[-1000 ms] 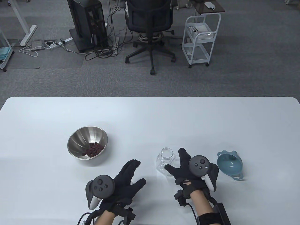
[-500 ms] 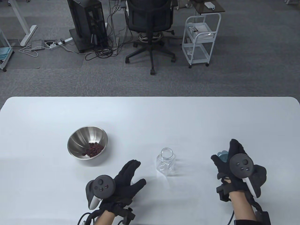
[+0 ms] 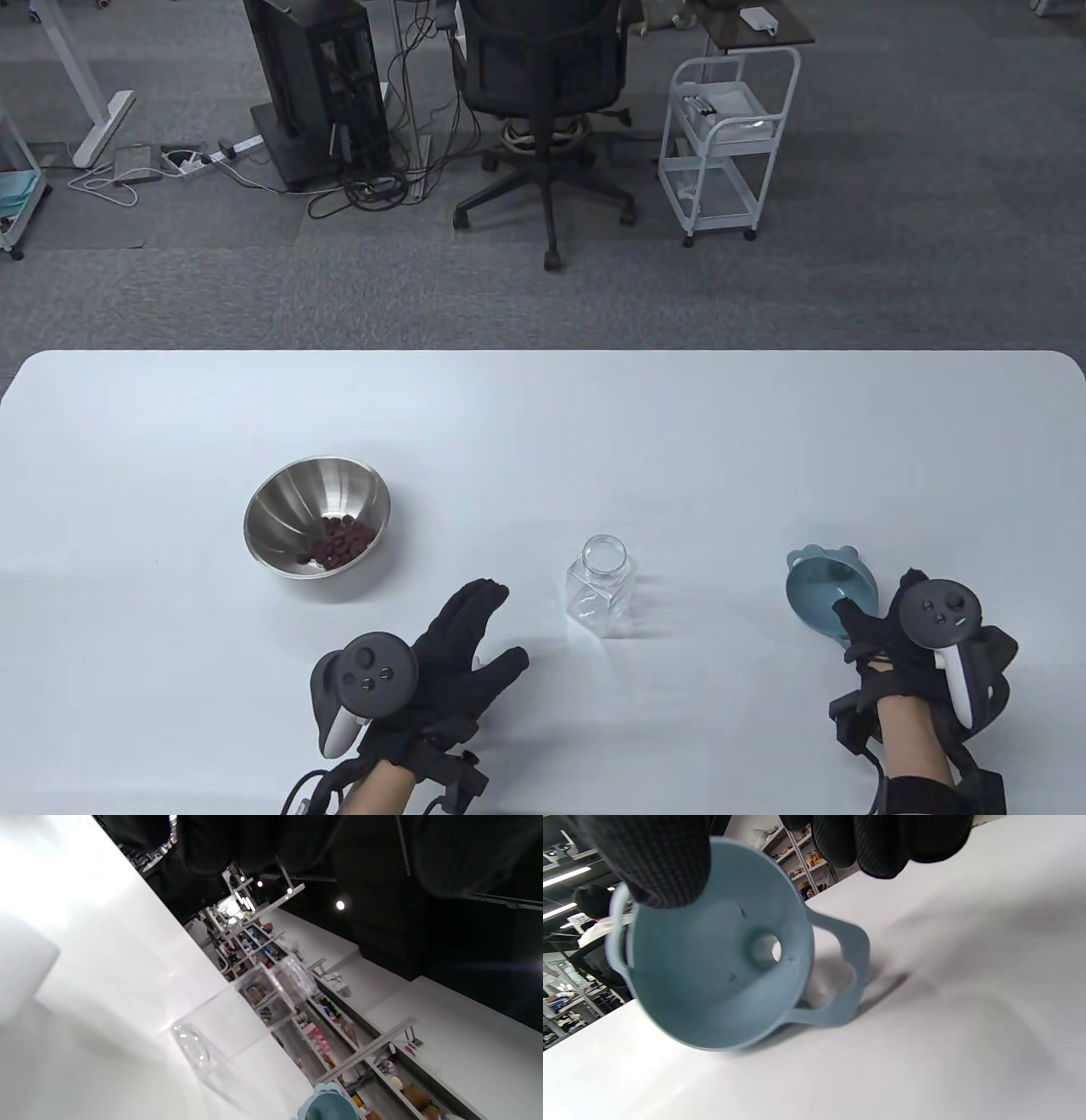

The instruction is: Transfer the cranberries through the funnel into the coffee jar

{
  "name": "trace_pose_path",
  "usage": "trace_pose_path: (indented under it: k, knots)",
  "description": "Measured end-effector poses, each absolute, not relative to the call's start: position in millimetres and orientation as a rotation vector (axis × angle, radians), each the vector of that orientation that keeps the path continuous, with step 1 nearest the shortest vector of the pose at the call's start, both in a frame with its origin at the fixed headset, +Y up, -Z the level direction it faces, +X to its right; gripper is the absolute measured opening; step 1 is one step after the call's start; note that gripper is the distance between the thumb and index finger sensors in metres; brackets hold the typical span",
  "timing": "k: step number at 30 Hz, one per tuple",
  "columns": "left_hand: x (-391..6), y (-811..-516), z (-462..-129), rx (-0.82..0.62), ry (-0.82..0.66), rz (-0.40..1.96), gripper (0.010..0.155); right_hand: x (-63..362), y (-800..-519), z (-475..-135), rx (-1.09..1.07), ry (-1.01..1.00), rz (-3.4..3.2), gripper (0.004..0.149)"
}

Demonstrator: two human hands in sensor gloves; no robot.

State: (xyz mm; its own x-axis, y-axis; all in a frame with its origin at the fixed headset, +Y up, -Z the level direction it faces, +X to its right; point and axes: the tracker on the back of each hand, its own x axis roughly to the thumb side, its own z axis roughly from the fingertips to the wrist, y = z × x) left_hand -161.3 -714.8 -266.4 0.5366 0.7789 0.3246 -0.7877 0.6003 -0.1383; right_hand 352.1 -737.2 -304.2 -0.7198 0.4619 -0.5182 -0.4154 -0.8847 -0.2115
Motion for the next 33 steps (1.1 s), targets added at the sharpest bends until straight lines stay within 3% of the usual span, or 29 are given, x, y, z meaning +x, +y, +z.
trace_pose_path:
  k: [8,12,17,33]
  knots:
    - [-162.0,-715.0,-267.0,0.025,-0.361,0.929,0.085,353.4,-759.6,-315.7,-0.857,-0.077,2.537,0.072]
    - [-161.7,-715.2,-267.2,0.021,-0.362,0.928,0.085,353.2,-757.7,-316.2,-0.856,-0.148,2.569,0.055]
    - [-161.7,-715.3,-267.6,0.021,-0.364,0.924,0.085,351.8,-750.2,-312.5,-0.854,-0.217,2.56,0.05]
    - [-160.5,-715.5,-266.2,0.031,-0.38,0.915,0.085,315.2,-650.7,-308.6,-0.658,-0.375,2.431,0.049]
